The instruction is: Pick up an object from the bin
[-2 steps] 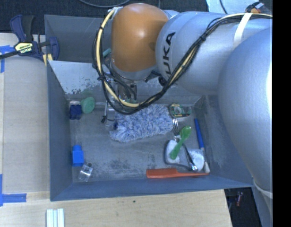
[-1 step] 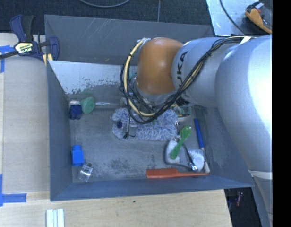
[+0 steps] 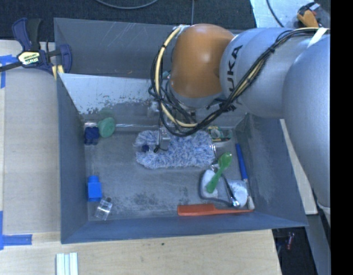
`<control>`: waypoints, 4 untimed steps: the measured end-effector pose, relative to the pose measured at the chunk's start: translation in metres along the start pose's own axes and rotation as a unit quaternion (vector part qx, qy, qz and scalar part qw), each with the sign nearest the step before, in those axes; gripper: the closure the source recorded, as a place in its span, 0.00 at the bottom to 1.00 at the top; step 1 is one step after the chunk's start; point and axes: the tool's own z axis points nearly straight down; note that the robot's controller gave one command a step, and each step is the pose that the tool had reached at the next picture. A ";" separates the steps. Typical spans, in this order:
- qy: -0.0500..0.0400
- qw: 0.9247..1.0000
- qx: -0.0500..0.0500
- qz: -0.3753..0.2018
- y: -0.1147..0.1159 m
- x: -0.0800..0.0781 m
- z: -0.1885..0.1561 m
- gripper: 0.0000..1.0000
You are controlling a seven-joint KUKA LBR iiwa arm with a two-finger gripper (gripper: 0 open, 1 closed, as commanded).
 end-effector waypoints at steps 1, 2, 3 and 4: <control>0.008 1.000 0.002 0.013 -0.003 0.006 0.052 0.00; -0.001 0.995 -0.001 -0.100 -0.056 0.003 0.057 0.00; 0.005 1.000 0.001 0.009 -0.004 0.004 0.051 1.00; 0.005 1.000 0.001 0.009 -0.004 0.004 0.051 1.00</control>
Offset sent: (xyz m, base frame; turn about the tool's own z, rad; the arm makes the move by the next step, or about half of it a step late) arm -0.0031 -0.0554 -0.0600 -0.2011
